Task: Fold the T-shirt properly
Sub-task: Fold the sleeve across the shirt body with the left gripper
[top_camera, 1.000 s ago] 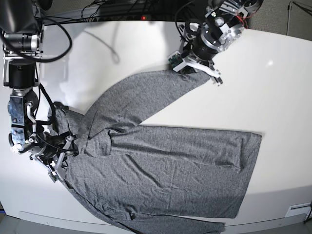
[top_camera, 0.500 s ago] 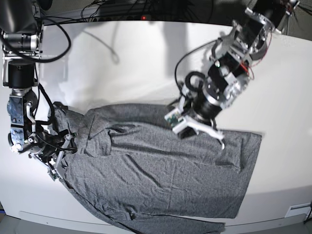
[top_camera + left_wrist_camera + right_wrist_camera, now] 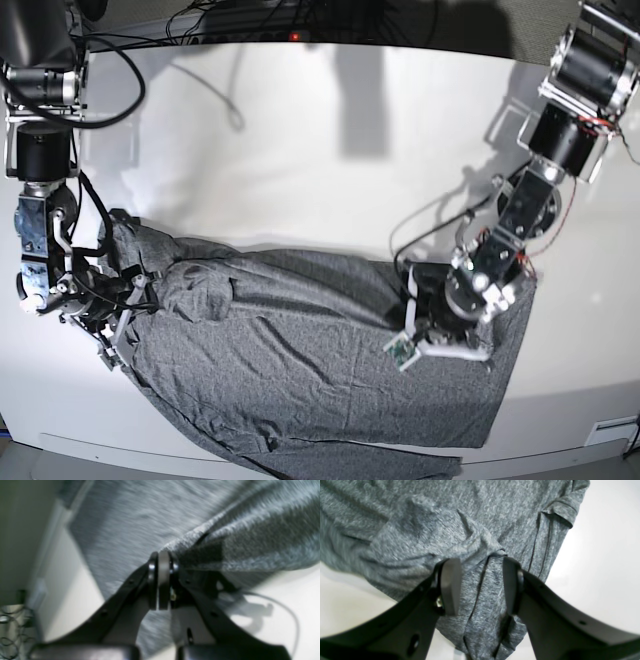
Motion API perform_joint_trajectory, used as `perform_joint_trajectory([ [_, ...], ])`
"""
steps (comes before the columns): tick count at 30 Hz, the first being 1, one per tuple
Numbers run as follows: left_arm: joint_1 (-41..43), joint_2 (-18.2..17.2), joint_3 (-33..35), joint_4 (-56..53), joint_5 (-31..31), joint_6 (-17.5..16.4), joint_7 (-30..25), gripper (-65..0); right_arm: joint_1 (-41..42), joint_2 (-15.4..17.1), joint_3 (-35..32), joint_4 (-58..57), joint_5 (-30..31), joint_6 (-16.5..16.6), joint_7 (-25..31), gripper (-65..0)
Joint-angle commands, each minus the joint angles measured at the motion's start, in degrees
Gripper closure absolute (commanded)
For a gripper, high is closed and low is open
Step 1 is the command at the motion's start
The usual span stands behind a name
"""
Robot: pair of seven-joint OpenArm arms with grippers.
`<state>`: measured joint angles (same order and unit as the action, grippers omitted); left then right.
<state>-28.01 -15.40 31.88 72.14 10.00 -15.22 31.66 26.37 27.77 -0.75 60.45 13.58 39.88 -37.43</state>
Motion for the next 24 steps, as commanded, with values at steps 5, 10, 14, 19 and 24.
perform_joint_trajectory([
  [5, -6.47, -0.35, -0.33, -0.15, -2.21, 0.68, 0.26, 0.0, 1.84, 0.94, 0.35, 0.94, 0.55, 0.12, 0.61, -25.8],
  [10, -8.85, -0.33, -0.33, -2.47, -5.14, 0.68, 2.14, 0.0, 1.7, 0.92, 0.35, 0.94, 0.57, 0.12, 0.28, -25.8],
  [14, -10.1, -0.31, -0.33, -7.76, -5.16, 0.68, -0.44, 0.0, 1.7, 0.9, 0.35, 0.94, 0.57, 0.12, 0.31, -25.8],
  [19, -12.72, 0.5, -0.33, -17.99, -5.18, 0.85, -4.46, 0.0, 1.7, 0.04, 0.35, 0.94, 0.55, 0.12, 0.31, -25.8],
  [24, -14.78, 0.61, -0.33, -24.61, -5.6, 0.87, -7.41, 0.0, 1.7, -1.03, 0.35, 0.94, 0.55, 0.12, 0.35, -25.8],
])
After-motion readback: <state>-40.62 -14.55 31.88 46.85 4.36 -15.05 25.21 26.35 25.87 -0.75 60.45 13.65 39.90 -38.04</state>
